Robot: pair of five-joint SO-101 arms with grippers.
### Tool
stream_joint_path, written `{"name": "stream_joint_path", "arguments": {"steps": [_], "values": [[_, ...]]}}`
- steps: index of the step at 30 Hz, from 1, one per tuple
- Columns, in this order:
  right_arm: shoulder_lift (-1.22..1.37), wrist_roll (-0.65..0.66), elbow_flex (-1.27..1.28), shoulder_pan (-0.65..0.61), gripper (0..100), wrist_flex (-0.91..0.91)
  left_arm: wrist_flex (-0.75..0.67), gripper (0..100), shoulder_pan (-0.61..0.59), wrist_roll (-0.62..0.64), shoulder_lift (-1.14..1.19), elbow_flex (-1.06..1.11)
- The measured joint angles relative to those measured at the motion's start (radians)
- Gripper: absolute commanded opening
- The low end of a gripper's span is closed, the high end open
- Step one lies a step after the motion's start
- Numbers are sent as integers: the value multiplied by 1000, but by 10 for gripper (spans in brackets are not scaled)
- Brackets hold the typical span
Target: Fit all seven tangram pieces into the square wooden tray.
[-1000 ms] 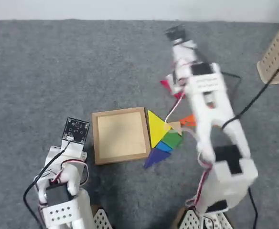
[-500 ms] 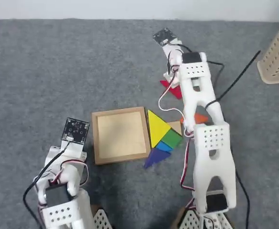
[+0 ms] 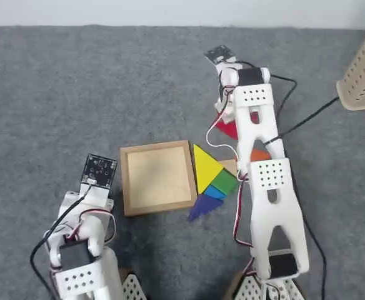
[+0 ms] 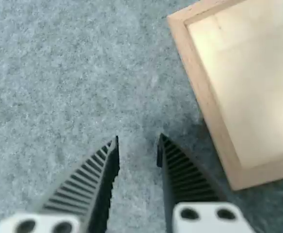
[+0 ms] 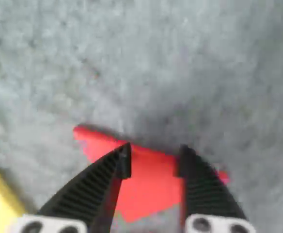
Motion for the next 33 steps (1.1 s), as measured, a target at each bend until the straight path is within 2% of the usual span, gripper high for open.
{"name": "stream_joint_path", "arguments": {"steps": [6,12,16,22,27,30,33], "values": [[-5,-140,40,-14,102,5,0,121,0,0,0,0],[-104,-249,193,-69,102,5,0,121,0,0,0,0],[-226,-279,370,-98,102,5,0,121,0,0,0,0],[-465,-282,497,-150,101,6,0,121,0,0,0,0],[-664,-230,664,-161,101,2,0,121,0,0,0,0],[-763,-121,829,-172,104,-61,0,121,0,0,0,0],[-855,43,1051,-193,106,-189,0,121,0,0,0,0]]}}
